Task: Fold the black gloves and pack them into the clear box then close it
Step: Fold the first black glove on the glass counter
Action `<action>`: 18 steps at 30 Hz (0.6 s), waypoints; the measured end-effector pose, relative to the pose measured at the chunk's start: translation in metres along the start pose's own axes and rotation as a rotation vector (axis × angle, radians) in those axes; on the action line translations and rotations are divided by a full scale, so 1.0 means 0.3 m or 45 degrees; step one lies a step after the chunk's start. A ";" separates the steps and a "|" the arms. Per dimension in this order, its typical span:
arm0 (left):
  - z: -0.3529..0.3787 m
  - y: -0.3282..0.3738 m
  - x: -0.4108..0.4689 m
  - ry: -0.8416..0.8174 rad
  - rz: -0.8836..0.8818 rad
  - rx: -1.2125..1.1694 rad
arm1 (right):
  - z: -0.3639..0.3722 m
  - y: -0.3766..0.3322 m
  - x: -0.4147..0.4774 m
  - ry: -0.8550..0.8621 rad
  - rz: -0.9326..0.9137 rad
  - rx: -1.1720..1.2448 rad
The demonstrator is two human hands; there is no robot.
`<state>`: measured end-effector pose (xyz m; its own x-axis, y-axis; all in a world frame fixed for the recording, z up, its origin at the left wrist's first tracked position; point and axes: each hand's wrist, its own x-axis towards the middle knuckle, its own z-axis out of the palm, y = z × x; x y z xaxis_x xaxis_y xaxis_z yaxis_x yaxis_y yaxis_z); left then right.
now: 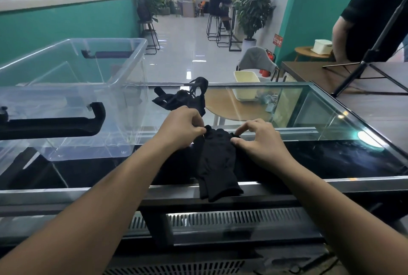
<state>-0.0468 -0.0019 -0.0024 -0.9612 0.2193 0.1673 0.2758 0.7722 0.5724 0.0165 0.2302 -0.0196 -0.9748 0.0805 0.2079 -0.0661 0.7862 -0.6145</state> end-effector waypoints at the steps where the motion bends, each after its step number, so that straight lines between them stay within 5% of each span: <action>1: 0.001 0.004 0.002 0.003 0.006 -0.026 | -0.002 0.004 -0.002 0.021 -0.014 0.056; 18: -0.024 0.042 -0.113 0.190 0.348 -0.114 | 0.011 0.019 -0.017 0.091 -0.154 -0.011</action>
<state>-0.0106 -0.0039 0.0048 -0.8421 0.3166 0.4366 0.5294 0.6397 0.5572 0.0204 0.2323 -0.0268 -0.9422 0.0277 0.3340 -0.1803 0.7982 -0.5748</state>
